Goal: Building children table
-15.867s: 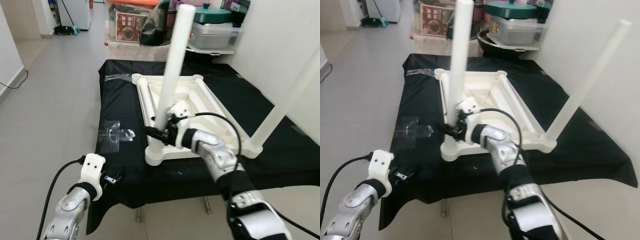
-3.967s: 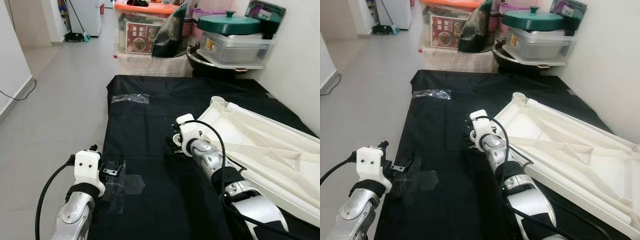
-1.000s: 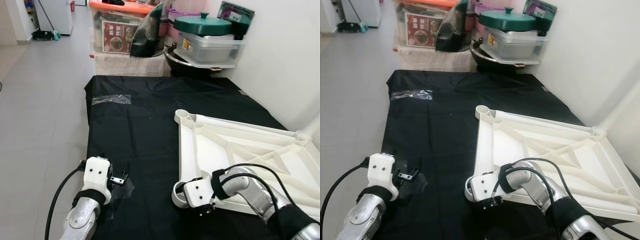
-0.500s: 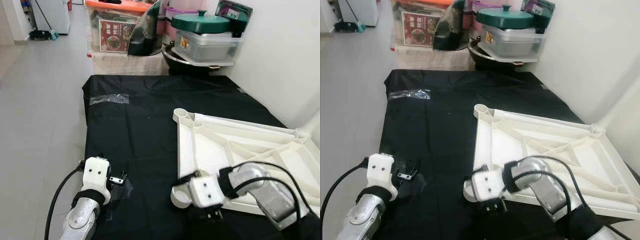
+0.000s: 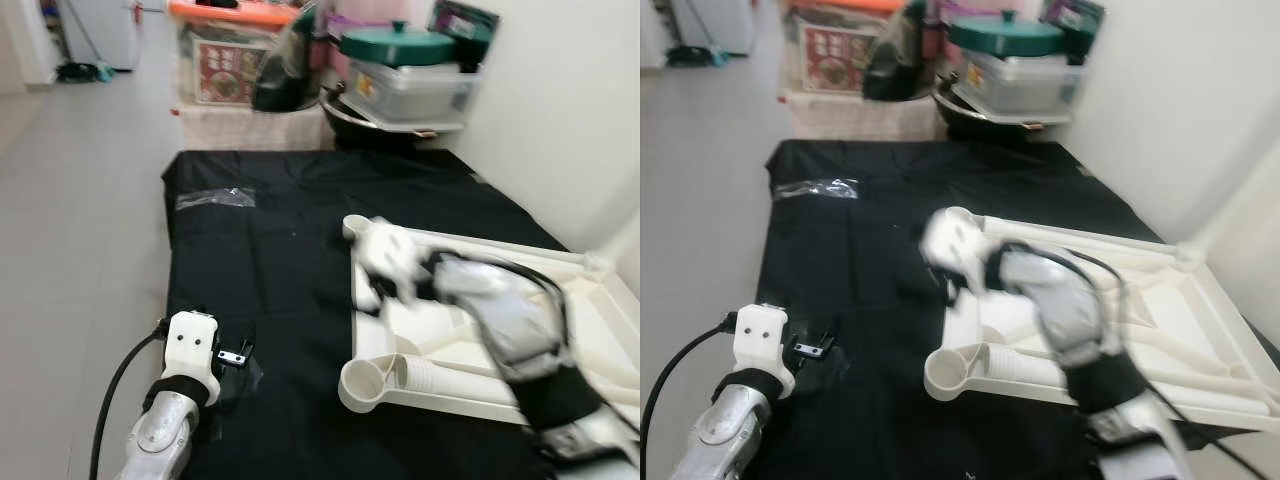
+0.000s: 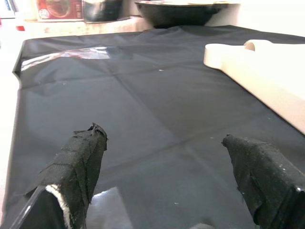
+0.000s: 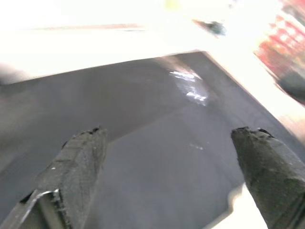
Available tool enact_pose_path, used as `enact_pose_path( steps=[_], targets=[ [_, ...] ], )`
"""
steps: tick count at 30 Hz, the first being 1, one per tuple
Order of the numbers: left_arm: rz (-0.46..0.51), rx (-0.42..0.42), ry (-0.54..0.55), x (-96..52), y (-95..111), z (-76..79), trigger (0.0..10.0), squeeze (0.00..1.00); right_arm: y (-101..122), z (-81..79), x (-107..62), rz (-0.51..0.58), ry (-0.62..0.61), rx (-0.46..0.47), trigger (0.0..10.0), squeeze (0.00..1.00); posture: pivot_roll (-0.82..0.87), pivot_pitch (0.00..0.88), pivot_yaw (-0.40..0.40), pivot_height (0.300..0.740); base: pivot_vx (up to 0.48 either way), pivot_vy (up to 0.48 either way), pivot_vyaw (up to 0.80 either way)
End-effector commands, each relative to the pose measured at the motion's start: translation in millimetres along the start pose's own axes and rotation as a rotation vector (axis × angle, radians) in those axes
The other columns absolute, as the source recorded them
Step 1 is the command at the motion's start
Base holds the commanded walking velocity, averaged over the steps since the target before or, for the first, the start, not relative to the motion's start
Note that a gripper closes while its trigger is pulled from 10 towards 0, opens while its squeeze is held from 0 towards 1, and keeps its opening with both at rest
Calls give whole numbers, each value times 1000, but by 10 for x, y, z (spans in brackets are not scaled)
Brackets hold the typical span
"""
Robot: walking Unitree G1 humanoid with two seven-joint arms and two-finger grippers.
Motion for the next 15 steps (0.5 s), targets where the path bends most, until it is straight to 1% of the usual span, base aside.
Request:
enact_pose_path(
  steps=[1, 2, 3, 5, 6, 7, 8, 9, 10, 12, 14, 15],
  targets=[
    [-9, 7, -3, -3, -25, 7, 10000, 0, -273, 286, 93, -85, -306, 255, 10000, 0, 57, 0, -114, 740, 0, 0, 0],
    [-9, 7, -3, -3, -25, 7, 10000, 0, -273, 286, 93, -85, -306, 255, 10000, 0, 57, 0, -114, 740, 0, 0, 0],
    [-9, 8, -4, -1, -23, 12, 10000, 0, -334, 304, 133, -98, -371, 343, 10000, 0, 57, 0, -114, 740, 0, 0, 0],
    [-10, 9, 5, -1, -23, -7, 10000, 0, -566, 337, 156, -145, -537, 536, 10000, 0, 67, 0, -122, 740, 0, 0, 0],
    [-10, 10, 8, -1, -23, -16, 10000, 0, -648, 334, 153, -166, -588, 586, 10000, 0, 71, 0, -125, 740, 0, 0, 0],
    [-10, 10, 8, -1, -23, -16, 10000, 0, -648, 334, 153, -166, -588, 586, 10000, 0, 71, 0, -125, 740, 0, 0, 0],
    [-10, 10, 11, -1, -25, -23, 10000, 0, -738, 307, 151, -191, -627, 628, 10000, 0, 71, 0, -125, 740, 0, 0, 0],
    [-10, 10, 12, -1, -27, -26, 10000, 0, -805, 262, 161, -217, -642, 648, 10000, 0, 73, 0, -130, 740, 0, 0, 0],
    [-10, 10, 12, -1, -27, -26, 10000, 0, -805, 262, 161, -217, -642, 648, 10000, 0, 73, 0, -130, 740, 0, 0, 0],
    [-10, 11, 11, 2, -31, -21, 10000, 0, -957, 107, 217, -310, -634, 671, 10000, 0, 74, 0, -138, 740, 0, 0, 0],
    [-10, 12, 11, 3, -33, -16, 10000, 0, -1070, -1, 242, -356, -617, 686, 10000, 0, 75, 0, -139, 740, 0, 0, 0],
    [-10, 12, 11, 3, -33, -16, 10000, 0, -1070, -1, 242, -356, -617, 686, 10000, 0, 75, 0, -139, 740, 0, 0, 0]
  ],
)
Point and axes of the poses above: a point about 5 cm out from each wrist's last joint towards the gripper, its own x axis pointing out of the wrist towards the gripper, its own y axis along the axis of the wrist's last joint, z = x × y, the point moved 4 cm from there along x, pointing out of the wrist towards the gripper, and after that the axes turned 4 degrees about x, right-handed, at the moved point
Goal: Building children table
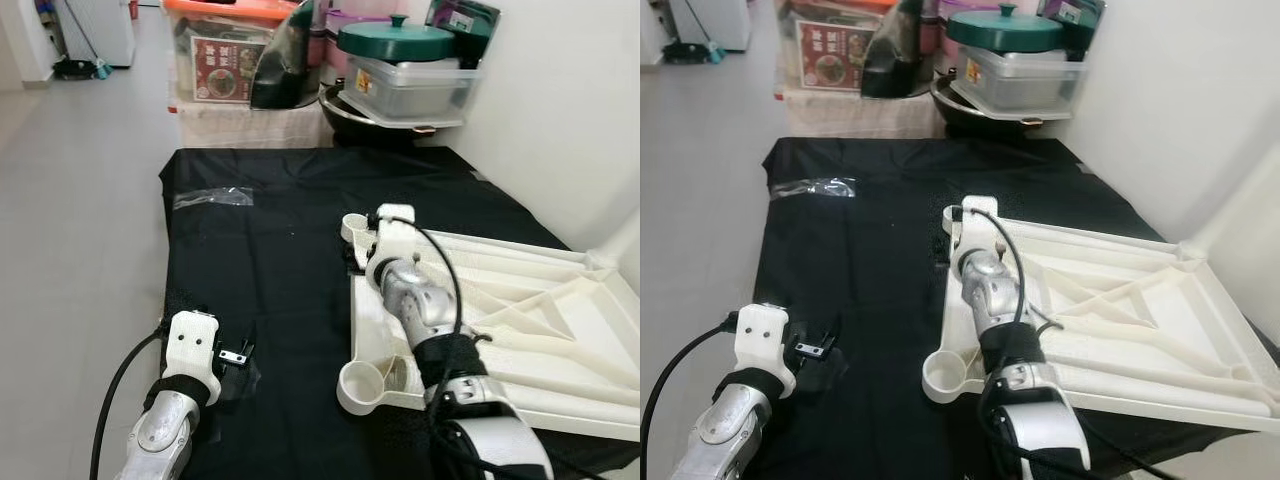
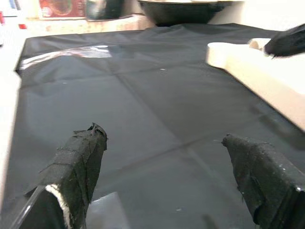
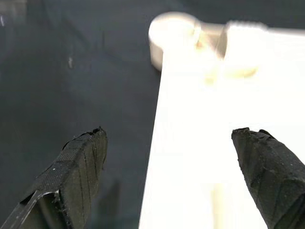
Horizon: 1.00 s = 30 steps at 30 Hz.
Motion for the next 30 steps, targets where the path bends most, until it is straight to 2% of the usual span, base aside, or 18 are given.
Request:
enact_pose_path(
  steps=[1, 9, 10, 11, 13, 14, 18, 19, 22, 23, 25, 26, 28, 30],
  targets=[
    [-13, 12, 6, -2, -39, -9, 10000, 0, -205, 45, 37, -81, -35, 11, 10000, 0, 76, 0, -141, 740, 0, 0, 0],
    [-15, 16, 11, -3, -41, -12, 10000, 0, -554, -10, 58, -226, -30, 125, 10000, 0, 80, 0, -142, 740, 0, 0, 0],
    [-17, 17, 10, -3, -44, -10, 10000, 0, -647, 53, 62, -259, -60, 145, 9490, 0, 81, 0, -141, 740, 0, 0, 0],
    [-18, 18, 9, -2, -47, -9, 10000, 0, -711, 96, 62, -282, -81, 160, 5961, 0, 81, 0, -141, 740, 0, 0, 0],
    [-19, 19, 9, -2, -49, -9, 10000, 0, -812, 156, 62, -311, -87, 179, 5961, 0, 81, 0, -141, 740, 0, 0, 0],
    [-19, 20, 9, -1, -48, -9, 10000, 0, -859, 169, 60, -323, -79, 188, 0, 0, 82, 0, -141, 740, 0, 0, 0],
    [-19, 20, 10, 0, -48, -10, 10000, 0, -902, 177, 55, -335, -73, 190, 0, 0, 82, 0, -141, 740, 0, 0, 0],
    [-21, 22, 8, 2, -50, -7, 10000, 0, -961, 108, 49, -352, -13, 177, 0, 0, 82, 0, -142, 740, 0, 0, 0],
    [-22, 23, 7, 3, -51, -6, 10000, 0, -979, 53, 44, -357, 29, 166, 0, 0, 82, 0, -142, 740, 0, 0, 0],
    [-23, 24, 6, 4, -52, -4, 10000, 0, -988, -14, 36, -361, 77, 144, 0, 0, 80, 0, -141, 740, 0, 0, 0],
    [-27, 27, 3, 4, -59, 6, 10000, 0, -993, -194, 6, -366, 216, 37, 0, 0, 81, 0, -142, 740, 0, 0, 0],
    [-27, 27, 3, 4, -59, 6, 10000, 0, -993, -194, 6, -366, 216, 37, 0, 0, 81, 0, -142, 740, 0, 0, 0],
    [-31, 29, 1, 6, -68, 11, 10000, 0, -1055, -270, -33, -414, 284, -26, 0, 0, 78, 0, -144, 740, 0, 0, 0],
    [-33, 29, 1, 6, -76, 17, 10000, 0, -1063, -202, -38, -442, 292, -45, 0, 0, 73, 0, -156, 740, 0, 0, 0]
  ],
)
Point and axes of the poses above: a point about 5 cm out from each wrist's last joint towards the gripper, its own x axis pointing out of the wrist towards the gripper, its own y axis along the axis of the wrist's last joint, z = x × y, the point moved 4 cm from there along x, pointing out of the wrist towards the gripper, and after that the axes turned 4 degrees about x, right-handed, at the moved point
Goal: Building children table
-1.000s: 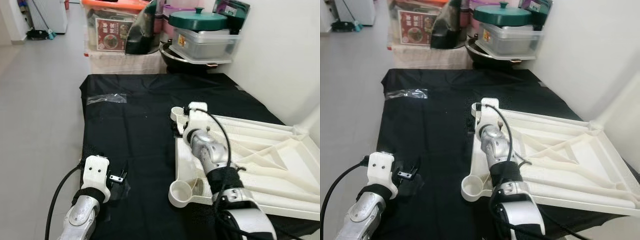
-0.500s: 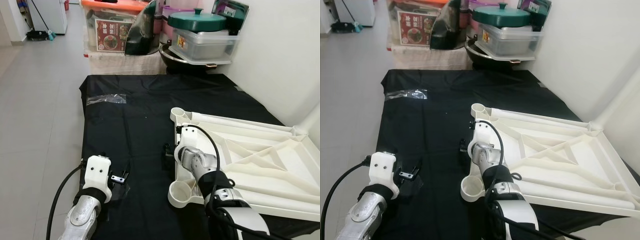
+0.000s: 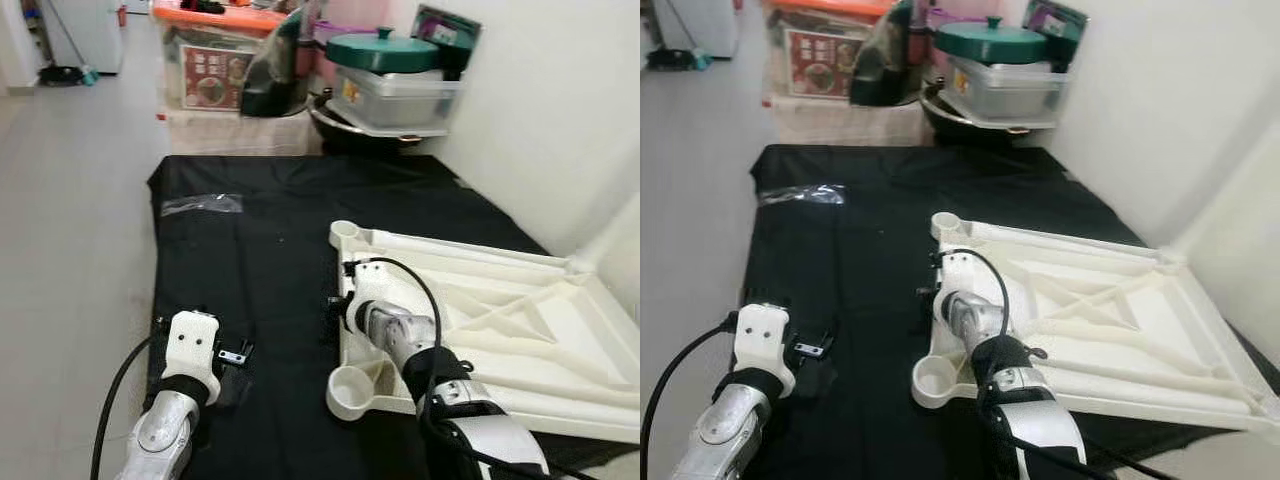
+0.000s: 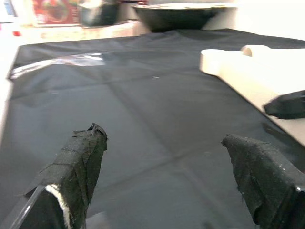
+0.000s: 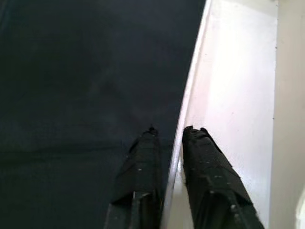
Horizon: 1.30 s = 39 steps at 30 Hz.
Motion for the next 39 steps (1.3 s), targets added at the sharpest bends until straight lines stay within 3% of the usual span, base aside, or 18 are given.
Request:
enact_pose_path(
  steps=[1, 3, 4, 5, 7, 10, 12, 16, 18, 20, 23, 25, 26, 27, 29, 34, 38, 39],
  targets=[
    [-27, 10, -8, 5, -63, 20, 10000, 0, -427, -33, 30, -179, 75, -17, 0, 0, 73, 0, -156, 740, 0, 0, 0],
    [-27, 10, -7, 5, -66, 21, 10000, 0, -414, -15, 23, -179, 86, -29, 0, 0, 73, 0, -156, 740, 0, 0, 0],
    [-30, 9, -4, 2, -71, 17, 10000, 0, -371, -93, -1, -147, 192, -127, 0, 0, 73, 0, -158, 740, 0, 0, 0],
    [-30, 9, -4, 2, -71, 17, 10000, 0, -371, -93, -1, -147, 192, -127, 0, 0, 73, 0, -158, 740, 0, 0, 0],
    [-32, 8, -1, -2, -76, 12, 10000, 0, -382, -252, -77, -128, 371, -298, 0, 0, 73, 0, -158, 740, 0, 0, 0],
    [-34, 9, -1, -3, -78, 14, 10000, 0, -448, -382, -199, -118, 529, -442, 0, 0, 77, 0, -153, 740, 0, 0, 0],
    [-34, 9, -1, -3, -78, 14, 10000, 0, -448, -382, -199, -118, 529, -442, 0, 0, 77, 0, -153, 740, 0, 0, 0],
    [-38, 12, -6, -2, -88, 22, 10000, 0, -636, -394, -508, -138, 733, -719, 0, 0, 72, 0, -147, 740, 0, 0, 0],
    [-38, 12, -6, -2, -88, 22, 10000, 0, -636, -394, -508, -138, 733, -719, 0, 0, 72, 0, -147, 740, 0, 0, 0],
    [-41, 17, -6, -4, -96, 19, 10000, 0, -793, -292, -819, -151, 893, -878, 0, 0, 71, 0, -145, 740, 0, 0, 0],
    [-42, 19, -5, -4, -99, 16, 10000, 0, -875, -205, -972, -156, 973, -954, 0, 0, 75, 0, -140, 740, 0, 0, 0],
    [-43, 23, -4, -4, -105, 8, 10000, 0, -952, 0, -1146, -184, 1041, -1041, 0, 0, 71, 0, -133, 740, 0, 0, 0],
    [-43, 23, -4, -4, -105, 8, 10000, 0, -952, 0, -1146, -184, 1041, -1041, 0, 0, 71, 0, -133, 740, 0, 0, 0],
    [-46, 26, -5, -7, -112, 2, 10000, 0, -936, 277, -1163, -221, 998, -1143, 0, 0, 69, 0, -126, 740, 0, 0, 0],
    [-46, 26, -5, -7, -112, 2, 10000, 0, -936, 277, -1163, -221, 998, -1143, 0, 0, 69, 0, -126, 740, 0, 0, 0],
    [-46, 31, -10, -4, -112, -7, 10000, 0, -746, 713, -1152, -280, 857, -1310, 0, 0, 74, 0, -120, 740, 0, 0, 0],
    [-45, 32, -10, -4, -109, -10, 10000, 0, -687, 771, -1142, -281, 825, -1327, 0, 0, 74, 0, -120, 740, 0, 0, 0],
    [-44, 36, -6, -5, -105, -30, 10000, 0, -619, 874, -1144, -300, 795, -1361, 0, 0, 89, 0, -124, 740, 0, 0, 0]
  ],
)
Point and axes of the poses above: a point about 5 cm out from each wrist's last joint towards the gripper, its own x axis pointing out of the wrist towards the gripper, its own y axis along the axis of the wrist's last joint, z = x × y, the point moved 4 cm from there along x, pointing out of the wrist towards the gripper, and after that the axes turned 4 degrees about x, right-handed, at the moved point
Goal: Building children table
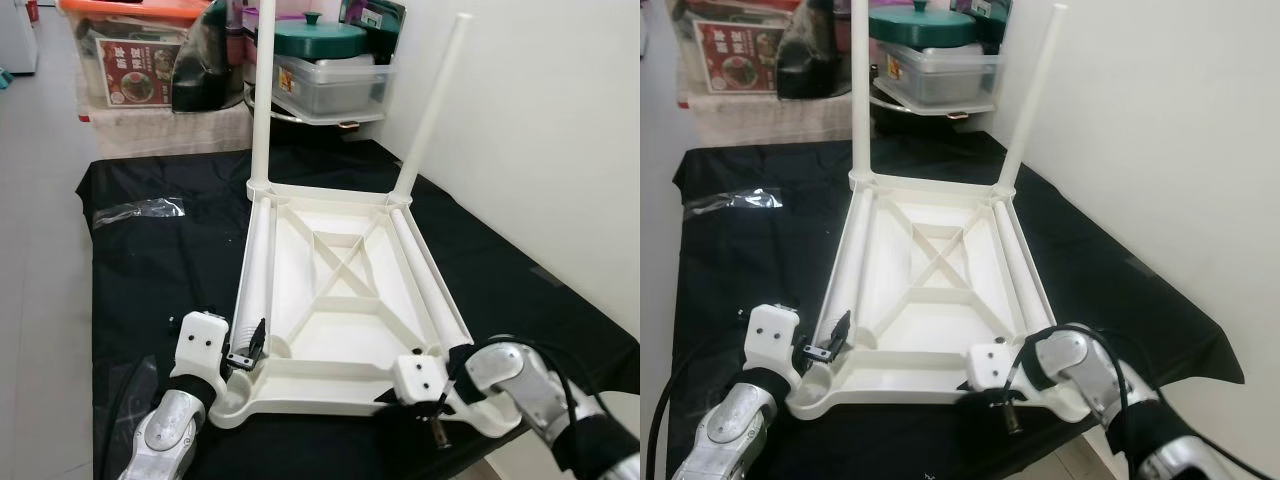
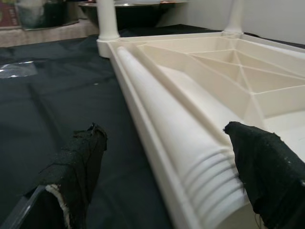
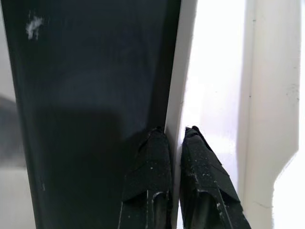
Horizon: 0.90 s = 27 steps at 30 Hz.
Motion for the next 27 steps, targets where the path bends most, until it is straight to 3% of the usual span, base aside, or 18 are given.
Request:
enact_pose_path(
  steps=[1, 3, 8, 9, 10, 11, 12, 13, 14, 25, 26, 27],
  targets=[
    [-38, 18, 8, -20, -83, -53, 10000, 0, -255, -20, -137, -139, 34, -28, 0, 0, 89, 0, -125, 740, 0, 0, 0],
    [-39, 21, 14, -22, -84, -79, 10000, 0, -304, -19, -235, -158, 55, -54, 0, 0, 89, 0, -125, 740, 0, 0, 0],
    [-44, 24, 11, -23, -99, -77, 10000, 0, -270, -31, -235, -131, 54, -61, 0, 0, 78, 0, -114, 740, 0, 0, 0],
    [-47, 25, 9, -24, -105, -70, 10000, 0, -249, -2, -217, -123, 28, -59, 2667, 0, 75, 0, -111, 740, 0, 0, 0],
    [-48, 25, 6, -23, -107, -62, 10000, 0, -228, 72, -193, -119, -30, -36, 10000, 0, 76, 0, -111, 740, 0, 0, 0],
    [-48, 25, 4, -22, -107, -54, 10000, 0, -168, 134, -180, -84, -73, -4, 10000, 510, 76, 0, -110, 740, 0, 0, 0],
    [-48, 25, 4, -22, -107, -54, 10000, 0, -168, 134, -180, -84, -73, -4, 10000, 510, 76, 0, -110, 740, 0, 0, 0],
    [-48, 24, 2, -21, -106, -50, 10000, 0, -138, 171, -180, -62, -94, 14, 10000, 910, 76, 0, -110, 740, 0, 0, 0],
    [-47, 24, 1, -18, -106, -50, 10000, 0, -89, 220, -189, -26, -124, 45, 10000, 1000, 75, 0, -109, 740, 0, 0, 0],
    [-13, 5, 20, -1, -35, -98, 10000, 0, 256, 405, -340, 189, -209, 89, 10000, 1000, 71, 0, -102, 740, 0, 0, 0],
    [-5, 5, 22, 2, -18, -110, 10000, 0, 463, 510, -420, 311, -267, 112, 10000, 1000, 69, 0, -100, 740, 0, 0, 0],
    [-1, 7, 21, 2, -10, -113, 10000, 0, 560, 554, -458, 365, -293, 122, 10000, 1000, 69, 0, -100, 740, 0, 0, 0]
  ],
)
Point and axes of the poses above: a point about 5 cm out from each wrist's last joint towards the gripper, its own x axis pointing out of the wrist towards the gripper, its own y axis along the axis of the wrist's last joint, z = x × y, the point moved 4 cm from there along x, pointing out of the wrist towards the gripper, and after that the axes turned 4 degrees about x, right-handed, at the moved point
